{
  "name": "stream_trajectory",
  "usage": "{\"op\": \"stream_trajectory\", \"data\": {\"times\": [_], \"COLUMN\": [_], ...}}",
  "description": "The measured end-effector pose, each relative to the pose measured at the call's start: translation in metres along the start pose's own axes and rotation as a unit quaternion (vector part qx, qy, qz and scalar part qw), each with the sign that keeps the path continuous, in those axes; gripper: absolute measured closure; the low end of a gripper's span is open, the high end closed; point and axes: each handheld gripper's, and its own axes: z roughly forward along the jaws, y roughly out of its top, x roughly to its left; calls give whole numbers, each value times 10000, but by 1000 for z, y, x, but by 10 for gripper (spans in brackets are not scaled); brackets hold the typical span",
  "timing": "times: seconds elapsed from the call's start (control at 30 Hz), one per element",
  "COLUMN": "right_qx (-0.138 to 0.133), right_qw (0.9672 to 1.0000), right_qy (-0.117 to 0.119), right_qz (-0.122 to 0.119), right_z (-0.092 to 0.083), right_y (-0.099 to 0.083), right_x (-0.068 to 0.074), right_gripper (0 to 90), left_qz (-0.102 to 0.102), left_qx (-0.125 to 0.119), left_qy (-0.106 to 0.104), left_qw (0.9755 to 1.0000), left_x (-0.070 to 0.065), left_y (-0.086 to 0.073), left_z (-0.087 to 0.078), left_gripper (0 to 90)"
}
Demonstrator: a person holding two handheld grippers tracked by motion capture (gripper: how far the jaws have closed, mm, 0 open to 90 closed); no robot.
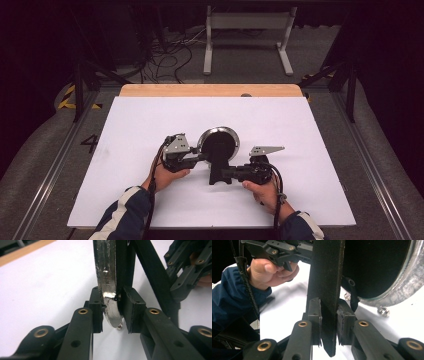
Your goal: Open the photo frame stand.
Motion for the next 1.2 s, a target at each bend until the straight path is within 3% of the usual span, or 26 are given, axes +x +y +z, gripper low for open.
{"op": "stream_trajectory", "data": {"times": [0.1, 0.2, 0.4, 0.7, 0.87, 1.0, 1.13, 1.2], "right_qx": [10, 37, 91, 100, 156, 176, 171, 167], "right_qw": [10000, 10000, 9999, 9999, 9999, 9998, 9998, 9998], "right_qy": [9, -13, -65, -30, -30, -47, -47, -63], "right_qz": [3, -12, -44, -7, -40, -32, -31, -33], "right_z": [-1, 0, 1, 2, 4, 4, 3, 3], "right_y": [0, 1, 0, -1, -1, -1, -1, -1], "right_x": [0, 2, 2, 2, 3, 3, 3, 3], "right_gripper": [764, 762, 761, 762, 768, 768, 768, 767], "left_qz": [75, 174, 223, 102, 48, 17, -20, 75], "left_qx": [-2, 50, 41, -9, 309, 343, 327, 349], "left_qy": [127, 410, 440, 400, 298, 292, 317, 388], "left_qw": [9999, 9990, 9988, 9991, 9991, 9990, 9990, 9986], "left_x": [-1, -2, -2, 0, 1, 2, 4, 3], "left_y": [1, 1, -1, -3, -9, -10, -12, -11], "left_z": [0, 0, 0, 2, 16, 19, 21, 22], "left_gripper": [722, 733, 735, 719, 629, 635, 700, 702]}}
